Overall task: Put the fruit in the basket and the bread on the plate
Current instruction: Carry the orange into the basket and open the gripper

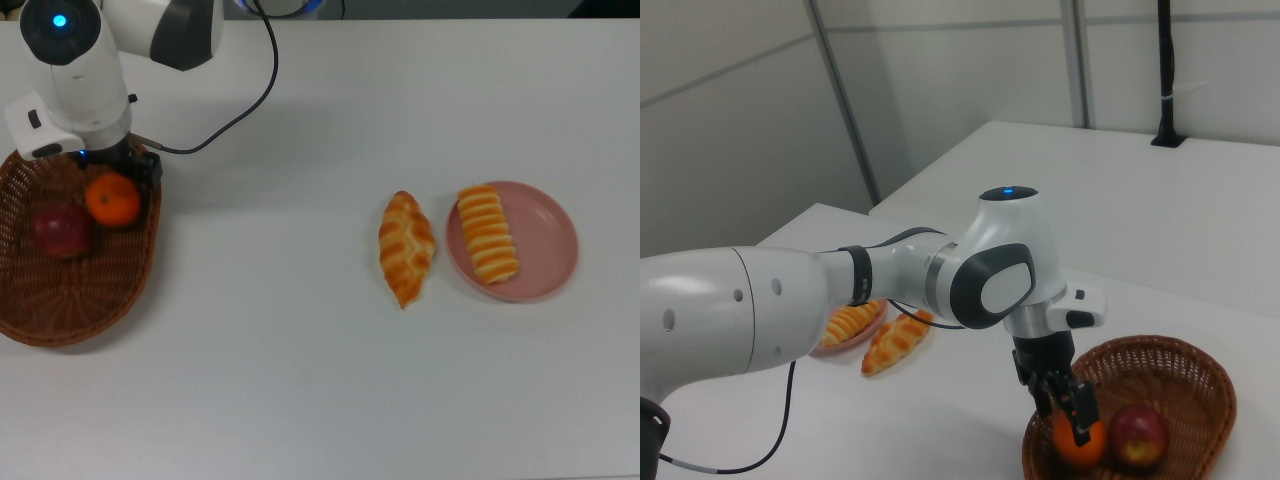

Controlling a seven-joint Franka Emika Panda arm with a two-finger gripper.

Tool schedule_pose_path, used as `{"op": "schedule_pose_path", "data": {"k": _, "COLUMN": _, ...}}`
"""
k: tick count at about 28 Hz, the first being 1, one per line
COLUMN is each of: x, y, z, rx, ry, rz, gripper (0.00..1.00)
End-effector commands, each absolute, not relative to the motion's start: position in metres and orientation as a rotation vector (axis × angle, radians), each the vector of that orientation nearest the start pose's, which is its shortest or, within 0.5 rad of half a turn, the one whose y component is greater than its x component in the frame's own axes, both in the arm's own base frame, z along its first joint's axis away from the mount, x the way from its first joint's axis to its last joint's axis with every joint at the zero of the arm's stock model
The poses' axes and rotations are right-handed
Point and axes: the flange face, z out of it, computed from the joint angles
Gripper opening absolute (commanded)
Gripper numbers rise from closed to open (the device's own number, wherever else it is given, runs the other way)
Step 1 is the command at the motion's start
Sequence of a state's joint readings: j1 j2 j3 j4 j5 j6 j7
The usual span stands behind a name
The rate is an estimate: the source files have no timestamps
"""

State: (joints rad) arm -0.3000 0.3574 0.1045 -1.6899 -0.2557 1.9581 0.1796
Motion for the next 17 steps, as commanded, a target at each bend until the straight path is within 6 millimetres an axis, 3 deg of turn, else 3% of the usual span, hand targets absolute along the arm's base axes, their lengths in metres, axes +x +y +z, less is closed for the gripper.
{"op": "schedule_pose_path", "data": {"k": 1, "x": 0.630, "y": -0.139, "z": 0.405, "rx": -3.288, "ry": 0.446, "rz": 0.158, "gripper": 1.00}}
{"op": "schedule_pose_path", "data": {"k": 6, "x": 0.634, "y": -0.100, "z": 0.420, "rx": -3.294, "ry": 0.346, "rz": 0.158, "gripper": 1.00}}
{"op": "schedule_pose_path", "data": {"k": 7, "x": 0.639, "y": -0.068, "z": 0.421, "rx": -3.285, "ry": 0.281, "rz": 0.147, "gripper": 1.00}}
{"op": "schedule_pose_path", "data": {"k": 11, "x": 0.645, "y": 0.005, "z": 0.426, "rx": -3.261, "ry": 0.162, "rz": 0.113, "gripper": 1.00}}
{"op": "schedule_pose_path", "data": {"k": 12, "x": 0.644, "y": 0.044, "z": 0.427, "rx": -3.266, "ry": 0.142, "rz": 0.093, "gripper": 1.00}}
{"op": "schedule_pose_path", "data": {"k": 16, "x": 0.637, "y": 0.109, "z": 0.426, "rx": -3.271, "ry": 0.109, "rz": 0.073, "gripper": 1.00}}
{"op": "schedule_pose_path", "data": {"k": 17, "x": 0.632, "y": 0.135, "z": 0.425, "rx": -3.270, "ry": 0.073, "rz": 0.069, "gripper": 1.00}}
